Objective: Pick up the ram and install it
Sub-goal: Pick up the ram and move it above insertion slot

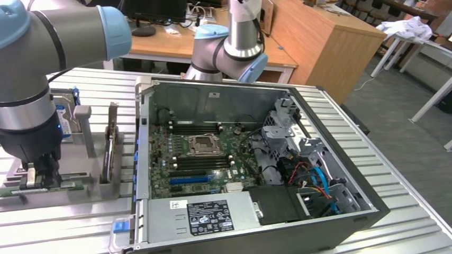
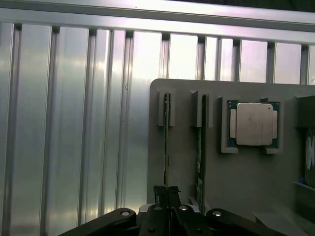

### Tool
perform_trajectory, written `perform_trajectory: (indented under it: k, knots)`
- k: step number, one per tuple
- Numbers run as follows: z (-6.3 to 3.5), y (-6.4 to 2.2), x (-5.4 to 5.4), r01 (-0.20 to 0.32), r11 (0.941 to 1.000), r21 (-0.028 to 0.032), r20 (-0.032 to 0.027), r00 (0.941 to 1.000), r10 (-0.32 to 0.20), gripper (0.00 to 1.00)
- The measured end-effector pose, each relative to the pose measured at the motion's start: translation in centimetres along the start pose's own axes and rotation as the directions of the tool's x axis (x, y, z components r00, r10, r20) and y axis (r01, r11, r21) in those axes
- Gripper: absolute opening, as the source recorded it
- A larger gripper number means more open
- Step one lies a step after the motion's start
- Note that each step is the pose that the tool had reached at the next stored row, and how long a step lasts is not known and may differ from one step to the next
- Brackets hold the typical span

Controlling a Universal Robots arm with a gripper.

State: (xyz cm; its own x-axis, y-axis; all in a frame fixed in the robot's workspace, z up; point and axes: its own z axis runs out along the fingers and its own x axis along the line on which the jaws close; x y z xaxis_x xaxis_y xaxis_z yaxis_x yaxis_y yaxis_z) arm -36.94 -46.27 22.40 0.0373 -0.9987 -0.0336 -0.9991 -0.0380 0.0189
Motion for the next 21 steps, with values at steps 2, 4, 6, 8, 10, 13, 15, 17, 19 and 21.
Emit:
perform_trajectory:
  k: [2,4,6,8,10,13,15,17,19,21]
  knots:
    - [-0.17,0.0,0.0,0.0,1.0,0.0001,0.0,1.0,0.0,0.12]
    - [-0.35,0.01,0.0,0.0,1.0,0.0,0.0,1.0,0.0,0.12]
    - [-0.59,0.01,0.0,0.0,1.0,0.0001,0.0,1.0,0.0,0.12]
    - [-0.9,0.02,0.0,0.0,1.0,0.0,0.0,1.0,0.0,0.12]
    - [-1.19,0.02,0.0,0.0,1.0,0.0,0.0,1.0,0.0,0.12]
    - [-1.59,0.03,-0.1,0.0,1.0,0.0001,0.0,1.0,0.0,0.12]
    - [-1.83,0.04,-0.1,0.0,1.0,0.0,0.0,1.0,0.0,0.12]
    - [-2.05,0.04,-0.1,0.0,1.0,0.0001,0.0,1.0,0.0,0.12]
    - [-2.32,0.04,-0.1,0.0,1.0,0.0,0.0,1.0,0.0,0.12]
    - [-2.62,0.05,-0.1,0.0,1.0,0.0,0.0,1.0,0.0,0.12]
